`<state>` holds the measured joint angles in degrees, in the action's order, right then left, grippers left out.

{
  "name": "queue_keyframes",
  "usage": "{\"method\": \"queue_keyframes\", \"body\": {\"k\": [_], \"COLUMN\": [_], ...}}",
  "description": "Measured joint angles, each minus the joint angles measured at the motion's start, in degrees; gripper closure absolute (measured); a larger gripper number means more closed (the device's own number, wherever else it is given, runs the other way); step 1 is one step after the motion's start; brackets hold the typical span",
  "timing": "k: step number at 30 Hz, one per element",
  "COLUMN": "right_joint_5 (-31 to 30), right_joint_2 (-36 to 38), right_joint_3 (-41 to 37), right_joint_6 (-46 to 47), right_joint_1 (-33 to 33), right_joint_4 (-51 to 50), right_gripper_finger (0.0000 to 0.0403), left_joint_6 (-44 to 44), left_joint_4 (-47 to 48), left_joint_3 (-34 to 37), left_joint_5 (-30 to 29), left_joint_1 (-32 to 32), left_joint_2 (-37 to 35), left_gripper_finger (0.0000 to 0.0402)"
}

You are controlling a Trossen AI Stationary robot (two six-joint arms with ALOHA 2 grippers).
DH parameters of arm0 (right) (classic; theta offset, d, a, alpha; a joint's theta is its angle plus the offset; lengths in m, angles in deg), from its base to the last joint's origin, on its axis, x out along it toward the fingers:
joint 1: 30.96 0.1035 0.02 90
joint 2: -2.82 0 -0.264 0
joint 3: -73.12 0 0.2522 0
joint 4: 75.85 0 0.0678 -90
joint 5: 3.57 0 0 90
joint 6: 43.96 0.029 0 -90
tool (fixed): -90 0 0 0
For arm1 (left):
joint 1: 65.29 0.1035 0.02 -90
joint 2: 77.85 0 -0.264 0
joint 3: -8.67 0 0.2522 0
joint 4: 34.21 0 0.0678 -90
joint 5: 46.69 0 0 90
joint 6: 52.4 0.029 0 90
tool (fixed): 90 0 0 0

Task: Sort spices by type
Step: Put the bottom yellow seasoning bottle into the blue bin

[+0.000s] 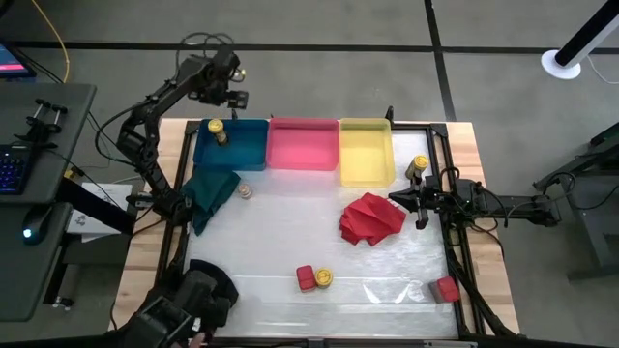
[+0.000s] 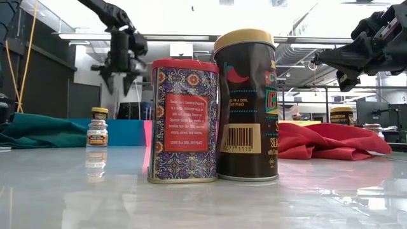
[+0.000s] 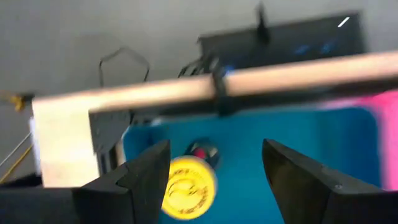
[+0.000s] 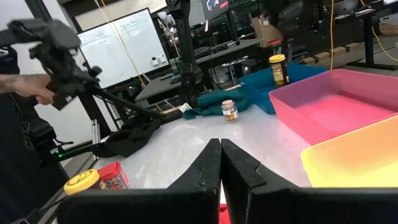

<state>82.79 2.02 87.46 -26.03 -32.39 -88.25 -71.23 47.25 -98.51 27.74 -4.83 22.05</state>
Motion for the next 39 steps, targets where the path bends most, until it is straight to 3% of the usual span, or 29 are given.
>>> {"method": "queue_keyframes", "body": {"k": [4,9,14,19,24,27,30,34,37,39], "right_joint_5": [0.0,0.0,0.0,0.0,-0.5,-2.3,-6.7,-15.8,-16.1,-11.9], "right_joint_2": [0.0,0.0,0.0,0.0,0.0,0.0,0.0,0.0,0.0,0.0], "right_joint_3": [0.0,0.0,0.0,0.0,0.0,0.0,0.0,0.0,0.0,0.0], "right_joint_6": [0.0,0.0,0.0,0.0,-1.7,0.0,12.4,28.9,33.1,33.2], "right_joint_1": [0.0,0.0,0.0,0.0,-0.1,-0.1,-0.1,-0.1,-0.1,-0.1], "right_joint_4": [0.0,0.0,0.0,0.0,0.0,2.6,9.7,18.2,20.5,21.5], "right_gripper_finger": [0.0402,0.0402,0.0402,0.0402,0.0402,0.0402,0.0402,0.0402,0.0402,0.0402], "left_joint_6": [0.0,0.5,6.8,13.1,16.2,16.3,13.4,9.5,7.4,5.2], "left_joint_4": [-2.2,-10.7,-17.7,-19.2,-19.4,-19.7,-19.7,-21.1,-24.9,-29.9], "left_joint_3": [-5.9,-8.6,-8.6,-8.6,-8.6,-8.6,-8.5,-8.5,-7.5,-4.8], "left_joint_5": [3.5,19.6,33.8,40.6,40.3,34.2,30.6,30.3,30.3,30.4], "left_joint_1": [-2.4,-9.4,-22.6,-39.4,-54.5,-59.3,-60.8,-60.9,-61.2,-61.6], "left_joint_2": [0.0,-0.2,-0.5,-0.5,-0.5,-0.5,-0.5,-0.5,-0.5,-1.0], "left_gripper_finger": [0.0165,0.0165,0.0165,0.0165,0.0165,0.0165,0.0165,0.0165,0.0165,0.0165]}}
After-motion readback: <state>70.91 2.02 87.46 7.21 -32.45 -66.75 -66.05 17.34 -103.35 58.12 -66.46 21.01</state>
